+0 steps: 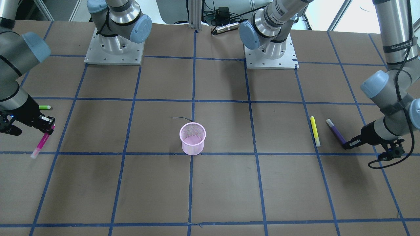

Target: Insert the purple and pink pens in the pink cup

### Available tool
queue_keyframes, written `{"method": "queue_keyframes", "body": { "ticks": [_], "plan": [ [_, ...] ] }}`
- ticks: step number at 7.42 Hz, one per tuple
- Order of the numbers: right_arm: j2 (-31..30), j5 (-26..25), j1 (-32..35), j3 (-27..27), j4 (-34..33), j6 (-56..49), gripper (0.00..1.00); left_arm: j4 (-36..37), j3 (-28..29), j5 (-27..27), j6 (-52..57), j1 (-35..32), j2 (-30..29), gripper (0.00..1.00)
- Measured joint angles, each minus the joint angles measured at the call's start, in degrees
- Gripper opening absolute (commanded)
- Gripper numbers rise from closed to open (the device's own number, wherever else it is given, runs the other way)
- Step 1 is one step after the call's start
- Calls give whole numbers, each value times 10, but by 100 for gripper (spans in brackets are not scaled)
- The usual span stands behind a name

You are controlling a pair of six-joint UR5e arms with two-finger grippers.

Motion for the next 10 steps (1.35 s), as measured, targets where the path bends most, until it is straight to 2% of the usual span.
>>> {"method": "queue_keyframes", "body": {
  "ticks": [1,3,5,7,10],
  "plan": [
    [-16,26,35,-13,37,32,2,-2,5,2,1,-1,9,0],
    [-40,75,137,-57,115,170,0,-17,24,9,1,-4,29,0],
    [-49,172,239,-89,156,361,0,-53,55,13,1,-7,55,0],
    [-48,271,315,-96,156,535,0,-88,78,10,2,-17,84,0],
    [-21,400,370,-94,104,759,0,-95,85,11,-3,-64,113,0]
  ]
}}
